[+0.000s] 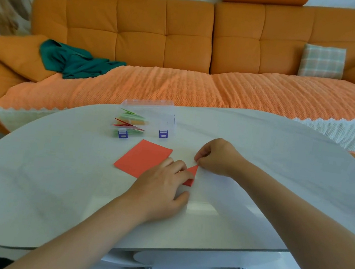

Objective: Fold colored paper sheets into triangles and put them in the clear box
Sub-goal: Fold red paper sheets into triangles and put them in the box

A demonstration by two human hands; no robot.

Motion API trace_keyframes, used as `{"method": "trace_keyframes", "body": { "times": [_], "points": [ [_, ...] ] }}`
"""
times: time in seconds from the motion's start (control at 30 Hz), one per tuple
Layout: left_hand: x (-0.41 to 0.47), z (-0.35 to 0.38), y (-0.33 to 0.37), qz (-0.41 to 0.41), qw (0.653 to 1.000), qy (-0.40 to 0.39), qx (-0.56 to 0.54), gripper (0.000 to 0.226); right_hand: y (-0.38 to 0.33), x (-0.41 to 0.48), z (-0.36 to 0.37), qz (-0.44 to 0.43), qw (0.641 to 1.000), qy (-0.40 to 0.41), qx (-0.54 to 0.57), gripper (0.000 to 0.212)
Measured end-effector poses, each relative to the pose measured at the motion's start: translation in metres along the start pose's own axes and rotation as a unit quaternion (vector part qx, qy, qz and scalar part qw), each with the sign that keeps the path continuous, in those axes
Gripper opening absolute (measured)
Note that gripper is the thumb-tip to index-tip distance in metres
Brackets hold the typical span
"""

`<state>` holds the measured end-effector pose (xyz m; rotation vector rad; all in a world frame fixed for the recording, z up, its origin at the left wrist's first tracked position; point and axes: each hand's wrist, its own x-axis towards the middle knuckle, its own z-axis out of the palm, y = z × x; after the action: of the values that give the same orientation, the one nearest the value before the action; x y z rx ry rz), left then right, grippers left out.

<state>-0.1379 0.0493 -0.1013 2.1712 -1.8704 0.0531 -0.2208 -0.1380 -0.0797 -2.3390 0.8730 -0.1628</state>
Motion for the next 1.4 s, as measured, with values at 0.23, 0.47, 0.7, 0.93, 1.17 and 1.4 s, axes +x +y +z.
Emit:
{"method": "trace_keyframes", "body": {
  "times": [0.23, 0.47, 0.7, 0.93, 1.17, 1.4],
  "points": [
    [0.006, 0.008, 0.005, -0.008, 0.999, 0.018, 0.026, 0.043, 0.003, -0.011, -0.004, -0.026, 0.998, -0.064, -0.001, 0.019],
    [-0.006, 0.007, 0.0, -0.011, 0.998, 0.028, -0.051, 0.034, 0.0, -0.005, 0.0, -0.003, 0.999, -0.047, 0.003, 0.014],
    [-0.021, 0.002, 0.0, -0.014, 0.996, 0.005, -0.088, 0.035, -0.002, -0.004, -0.002, 0.002, 0.999, -0.046, 0.001, 0.012],
    [-0.019, -0.003, 0.002, -0.017, 0.997, 0.002, -0.07, 0.028, -0.005, -0.007, -0.003, 0.009, 0.999, -0.036, 0.015, 0.01],
    [0.009, 0.006, 0.001, -0.081, 0.991, 0.046, -0.093, 0.032, -0.004, -0.009, 0.003, 0.007, 1.0, -0.008, 0.005, 0.017],
    [0.018, 0.007, -0.005, -0.054, 0.994, 0.079, -0.051, 0.024, -0.001, -0.005, 0.008, 0.008, 0.999, 0.034, -0.024, 0.02]
  ]
}}
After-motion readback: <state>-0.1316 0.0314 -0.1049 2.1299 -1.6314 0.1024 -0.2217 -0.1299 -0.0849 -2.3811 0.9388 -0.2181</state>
